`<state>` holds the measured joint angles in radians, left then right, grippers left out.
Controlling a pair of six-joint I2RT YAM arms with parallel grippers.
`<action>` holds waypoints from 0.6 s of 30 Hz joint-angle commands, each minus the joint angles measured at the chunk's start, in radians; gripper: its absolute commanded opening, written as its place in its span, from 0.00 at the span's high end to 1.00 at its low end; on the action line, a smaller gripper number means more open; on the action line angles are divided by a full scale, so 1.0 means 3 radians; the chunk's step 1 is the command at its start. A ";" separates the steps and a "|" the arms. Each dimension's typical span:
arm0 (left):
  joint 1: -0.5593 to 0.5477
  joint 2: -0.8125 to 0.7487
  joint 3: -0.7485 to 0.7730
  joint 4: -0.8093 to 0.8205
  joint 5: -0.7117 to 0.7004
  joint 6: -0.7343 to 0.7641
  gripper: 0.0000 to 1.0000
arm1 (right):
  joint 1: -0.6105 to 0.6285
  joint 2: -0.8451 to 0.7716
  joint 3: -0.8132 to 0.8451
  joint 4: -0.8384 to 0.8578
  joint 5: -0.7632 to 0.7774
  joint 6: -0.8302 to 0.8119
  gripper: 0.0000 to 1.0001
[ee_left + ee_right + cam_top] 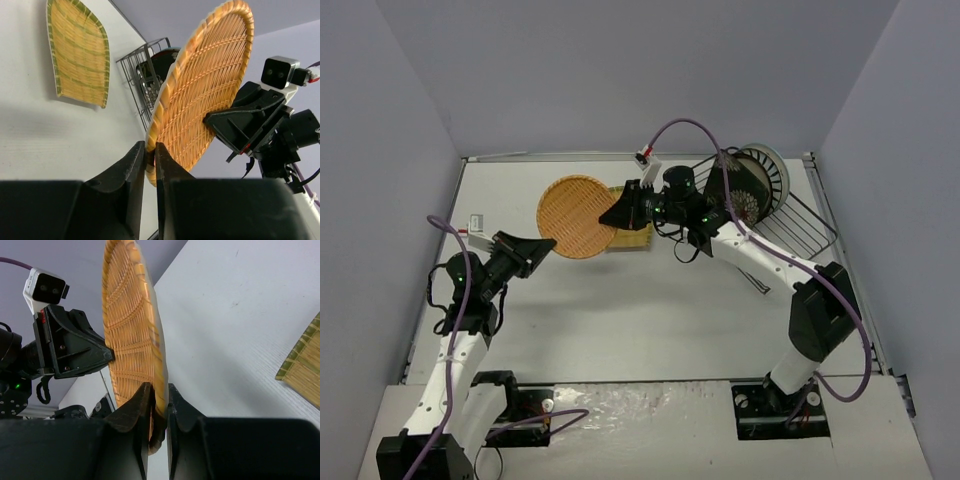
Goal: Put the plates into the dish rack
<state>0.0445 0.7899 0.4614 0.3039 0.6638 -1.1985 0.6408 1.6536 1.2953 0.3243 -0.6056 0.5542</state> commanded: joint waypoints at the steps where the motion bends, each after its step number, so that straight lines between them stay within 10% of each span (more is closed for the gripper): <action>1: -0.0026 -0.0030 0.0179 -0.0024 0.0099 0.0221 0.74 | -0.0150 -0.0385 0.0012 -0.0019 0.0233 -0.0440 1.00; 5: -0.0026 -0.0034 0.0315 -0.0408 0.0031 0.0517 0.26 | -0.0407 -0.0596 0.0016 -0.0387 0.0418 -0.0774 1.00; 8: -0.0025 -0.0018 0.0561 -0.1101 -0.0108 0.0931 0.09 | -0.0665 -0.0787 0.0048 -0.0669 0.0630 -0.1134 1.00; 18: -0.0016 0.0266 0.1371 -0.2863 -0.1504 0.2766 0.03 | -0.1042 -0.1093 0.0170 -0.1160 0.2153 -0.2802 1.00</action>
<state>0.0391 0.8428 0.8003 -0.3782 0.4084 -0.6183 0.3451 1.3711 1.2844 -0.0601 -0.1847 -0.0525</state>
